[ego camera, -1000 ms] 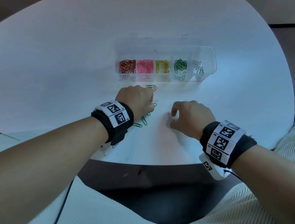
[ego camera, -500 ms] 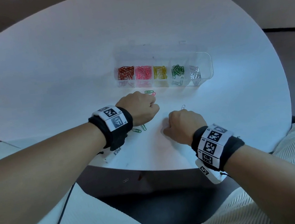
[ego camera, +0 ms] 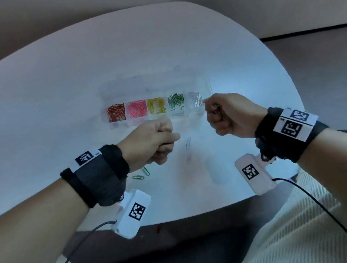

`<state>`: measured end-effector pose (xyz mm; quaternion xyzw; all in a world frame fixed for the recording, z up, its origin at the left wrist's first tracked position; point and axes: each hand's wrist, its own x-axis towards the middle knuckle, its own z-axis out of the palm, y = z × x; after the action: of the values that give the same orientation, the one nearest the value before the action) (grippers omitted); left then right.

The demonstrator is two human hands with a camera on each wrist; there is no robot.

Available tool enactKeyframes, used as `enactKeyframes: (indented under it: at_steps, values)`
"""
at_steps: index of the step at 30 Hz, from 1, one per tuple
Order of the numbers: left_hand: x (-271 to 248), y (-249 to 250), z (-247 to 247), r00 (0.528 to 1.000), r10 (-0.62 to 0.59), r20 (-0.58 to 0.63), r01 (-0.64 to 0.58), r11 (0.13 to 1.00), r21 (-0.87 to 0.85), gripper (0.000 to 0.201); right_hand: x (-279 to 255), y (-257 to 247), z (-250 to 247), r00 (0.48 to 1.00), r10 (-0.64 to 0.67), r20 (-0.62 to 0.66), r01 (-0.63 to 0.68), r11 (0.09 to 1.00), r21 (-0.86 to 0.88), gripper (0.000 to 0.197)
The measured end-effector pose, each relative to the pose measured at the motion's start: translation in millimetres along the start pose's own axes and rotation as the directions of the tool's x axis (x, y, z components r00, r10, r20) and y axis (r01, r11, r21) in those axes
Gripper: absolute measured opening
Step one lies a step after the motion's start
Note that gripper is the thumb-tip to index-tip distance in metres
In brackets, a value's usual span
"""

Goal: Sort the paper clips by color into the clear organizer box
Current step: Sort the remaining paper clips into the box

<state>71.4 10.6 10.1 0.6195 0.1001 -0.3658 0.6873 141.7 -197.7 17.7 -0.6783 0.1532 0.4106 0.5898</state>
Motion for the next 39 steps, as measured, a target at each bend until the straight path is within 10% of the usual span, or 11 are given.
enactKeyframes:
  at_steps: [8, 15, 26, 33, 39]
  values:
    - [48, 49, 25, 0.963, -0.042, -0.266, -0.01, 0.981, -0.193, 0.023, 14, -19, -9, 0.987, -0.001, -0.16, 0.06, 0.928, 0.367, 0.006]
    - [83, 73, 39, 0.882, -0.187, -0.433, 0.039, 0.944, -0.328, 0.008, 23, -34, -12, 0.997, 0.04, -0.06, -0.01, 0.899, 0.438, 0.067]
    - [107, 77, 48, 0.891, -0.087, -0.445, 0.009, 0.985, -0.175, 0.031, 9, -41, -12, 0.951, -0.034, -0.307, 0.157, 0.91, 0.384, 0.032]
    - [61, 61, 50, 0.818, 0.237, -0.524, -0.095, 0.955, 0.283, 0.009, -2, -36, -2, 0.893, -0.389, -0.226, 0.316, 0.9, -0.3, 0.023]
    - [35, -4, 46, 0.91, 0.051, -0.411, 0.289, 0.63, 0.72, 0.012, 6, 2, 19, 0.933, -0.297, 0.203, 0.296, 0.311, -0.903, 0.023]
